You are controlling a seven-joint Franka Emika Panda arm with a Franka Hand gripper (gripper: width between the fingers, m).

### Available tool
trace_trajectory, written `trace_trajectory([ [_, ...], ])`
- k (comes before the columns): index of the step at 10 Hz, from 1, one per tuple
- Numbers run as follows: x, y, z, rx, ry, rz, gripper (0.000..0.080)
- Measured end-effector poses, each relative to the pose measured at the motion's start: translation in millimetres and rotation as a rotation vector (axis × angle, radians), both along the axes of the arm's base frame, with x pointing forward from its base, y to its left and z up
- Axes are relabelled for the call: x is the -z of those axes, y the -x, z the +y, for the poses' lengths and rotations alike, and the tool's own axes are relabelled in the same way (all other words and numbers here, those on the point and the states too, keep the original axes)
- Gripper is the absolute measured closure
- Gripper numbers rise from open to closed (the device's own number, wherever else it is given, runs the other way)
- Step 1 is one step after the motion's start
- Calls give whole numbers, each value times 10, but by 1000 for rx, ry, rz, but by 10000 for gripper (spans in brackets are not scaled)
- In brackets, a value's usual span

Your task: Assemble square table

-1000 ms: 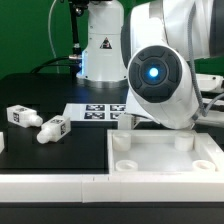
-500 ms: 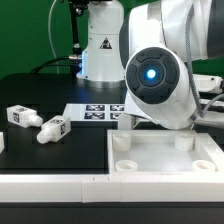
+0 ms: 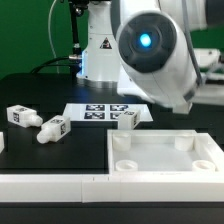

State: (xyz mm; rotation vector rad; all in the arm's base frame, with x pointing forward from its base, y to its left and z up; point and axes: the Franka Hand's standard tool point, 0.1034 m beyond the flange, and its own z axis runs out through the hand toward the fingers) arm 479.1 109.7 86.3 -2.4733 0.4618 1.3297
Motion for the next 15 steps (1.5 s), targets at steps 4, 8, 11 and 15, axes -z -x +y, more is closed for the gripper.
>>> trace_trajectory([
  [4,-401,-336,-13,7,85,-306,515],
  [8,-420,-822,-40,-27,129,-614,515],
  [11,-503,-1234,-75,-69,155,-888,515],
  [15,-488,-1364,-136,-94,243,-1137,515],
])
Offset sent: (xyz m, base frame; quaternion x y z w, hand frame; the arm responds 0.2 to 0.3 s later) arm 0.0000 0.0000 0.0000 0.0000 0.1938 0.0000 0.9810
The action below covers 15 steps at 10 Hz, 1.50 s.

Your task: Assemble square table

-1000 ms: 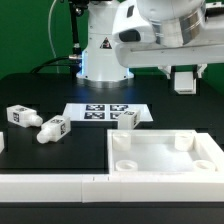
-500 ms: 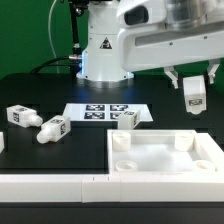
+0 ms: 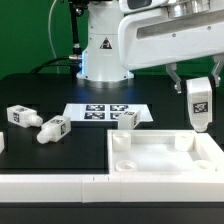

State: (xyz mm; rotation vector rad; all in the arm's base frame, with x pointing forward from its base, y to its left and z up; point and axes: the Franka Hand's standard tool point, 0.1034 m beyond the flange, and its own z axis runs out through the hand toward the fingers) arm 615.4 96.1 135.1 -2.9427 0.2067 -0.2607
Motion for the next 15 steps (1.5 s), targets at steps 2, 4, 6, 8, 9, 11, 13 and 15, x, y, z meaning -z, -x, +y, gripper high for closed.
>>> trace_trajectory([
  [2,-105,-106,242,-79,75,-185,515],
  [4,-35,-79,139,-35,81,-329,515],
  [6,-20,-76,148,-52,88,-339,515],
  [8,-13,-124,124,-159,152,-345,515],
  [9,10,-141,113,-202,180,-345,515],
  [11,18,-138,113,-197,180,-344,515],
  [13,40,-133,97,-199,180,-326,515],
  [15,81,-188,58,-195,174,-280,515],
])
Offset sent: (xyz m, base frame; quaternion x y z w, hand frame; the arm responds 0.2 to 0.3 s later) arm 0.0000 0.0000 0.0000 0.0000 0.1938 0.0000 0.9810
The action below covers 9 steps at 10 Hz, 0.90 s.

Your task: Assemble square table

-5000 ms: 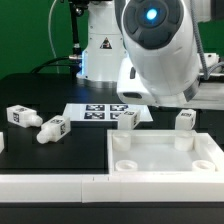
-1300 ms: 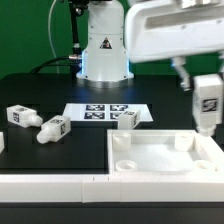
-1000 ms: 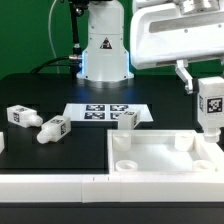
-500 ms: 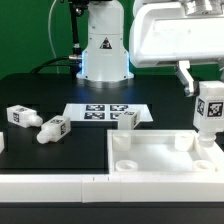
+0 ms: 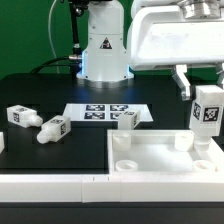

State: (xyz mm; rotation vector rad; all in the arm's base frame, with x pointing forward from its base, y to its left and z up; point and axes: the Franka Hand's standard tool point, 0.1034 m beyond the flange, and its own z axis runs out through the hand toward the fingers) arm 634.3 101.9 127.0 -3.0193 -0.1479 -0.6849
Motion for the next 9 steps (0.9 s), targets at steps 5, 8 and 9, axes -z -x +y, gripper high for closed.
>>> trace_trajectory([
  [5,207,73,114,-14,4,29,515],
  [8,257,75,161,-21,6,20,515],
  [9,259,65,159,-22,7,11,515],
])
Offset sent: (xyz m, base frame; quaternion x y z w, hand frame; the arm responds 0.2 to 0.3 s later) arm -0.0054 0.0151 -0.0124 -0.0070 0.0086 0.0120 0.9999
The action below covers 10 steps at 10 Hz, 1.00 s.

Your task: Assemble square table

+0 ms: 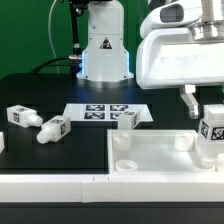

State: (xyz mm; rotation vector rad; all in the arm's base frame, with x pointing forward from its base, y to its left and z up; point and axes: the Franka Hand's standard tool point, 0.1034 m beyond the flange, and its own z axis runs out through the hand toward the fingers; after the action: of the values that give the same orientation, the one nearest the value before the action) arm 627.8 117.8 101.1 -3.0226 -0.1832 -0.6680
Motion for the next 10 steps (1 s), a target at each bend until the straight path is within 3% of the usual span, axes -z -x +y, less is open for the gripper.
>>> trace_trajectory([
  [7,2,-43,-38,2,4,-33,515],
  [10,-5,29,-48,1,4,-25,515],
])
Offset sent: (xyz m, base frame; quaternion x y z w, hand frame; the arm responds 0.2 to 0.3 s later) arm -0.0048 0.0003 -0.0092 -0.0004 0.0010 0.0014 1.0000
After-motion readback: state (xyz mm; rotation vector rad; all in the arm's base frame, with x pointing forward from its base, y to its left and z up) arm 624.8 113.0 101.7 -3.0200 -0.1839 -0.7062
